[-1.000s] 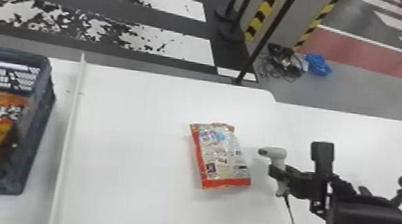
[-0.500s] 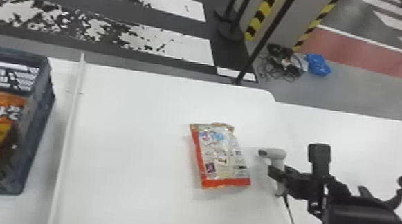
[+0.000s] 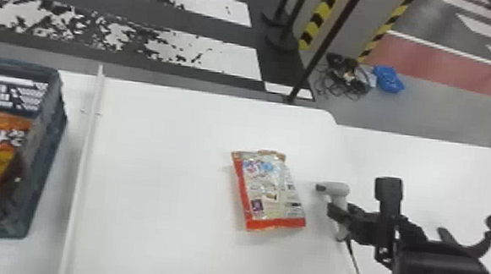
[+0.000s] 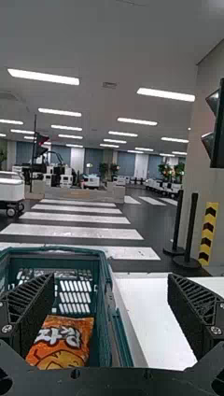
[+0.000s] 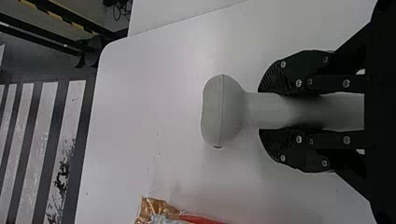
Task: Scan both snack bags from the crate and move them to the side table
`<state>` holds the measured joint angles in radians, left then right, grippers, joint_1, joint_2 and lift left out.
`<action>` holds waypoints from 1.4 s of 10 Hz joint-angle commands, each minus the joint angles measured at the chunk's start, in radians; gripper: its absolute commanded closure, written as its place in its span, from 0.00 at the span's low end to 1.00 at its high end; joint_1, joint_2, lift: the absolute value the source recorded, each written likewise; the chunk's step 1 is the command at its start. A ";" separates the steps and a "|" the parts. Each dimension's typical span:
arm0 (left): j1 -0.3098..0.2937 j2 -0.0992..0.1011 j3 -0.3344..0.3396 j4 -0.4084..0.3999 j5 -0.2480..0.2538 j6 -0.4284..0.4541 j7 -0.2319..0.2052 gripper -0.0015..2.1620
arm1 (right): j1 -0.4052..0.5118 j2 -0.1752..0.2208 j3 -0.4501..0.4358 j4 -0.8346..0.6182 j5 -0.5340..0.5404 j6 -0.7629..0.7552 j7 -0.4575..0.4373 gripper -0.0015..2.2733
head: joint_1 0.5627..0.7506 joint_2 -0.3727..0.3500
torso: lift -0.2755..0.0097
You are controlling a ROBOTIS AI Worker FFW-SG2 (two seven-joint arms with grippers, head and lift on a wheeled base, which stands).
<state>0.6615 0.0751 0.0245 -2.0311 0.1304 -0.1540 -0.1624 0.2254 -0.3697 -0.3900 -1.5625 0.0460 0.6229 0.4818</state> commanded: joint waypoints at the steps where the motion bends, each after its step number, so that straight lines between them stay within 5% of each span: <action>1: 0.001 0.000 0.000 -0.001 0.000 0.000 0.000 0.05 | 0.000 0.002 0.005 0.001 0.002 -0.004 -0.006 0.93 | 0.70 0.03 | 0.70; 6: 0.001 0.000 0.002 -0.001 0.000 0.000 0.000 0.05 | 0.000 0.005 0.013 0.009 0.002 -0.007 -0.023 0.77 | 0.70 0.03 | 0.70; 10: 0.001 0.000 0.002 -0.001 0.000 0.000 0.000 0.05 | 0.006 0.008 0.011 0.004 -0.012 -0.007 -0.045 0.13 | 0.70 0.03 | 0.70; 14: 0.004 0.000 0.000 -0.009 0.000 0.000 0.000 0.05 | 0.071 0.023 -0.049 -0.133 -0.037 0.036 -0.060 0.05 | 0.70 0.03 | 0.70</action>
<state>0.6657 0.0752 0.0251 -2.0390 0.1304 -0.1541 -0.1626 0.2839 -0.3503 -0.4256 -1.6677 0.0114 0.6488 0.4217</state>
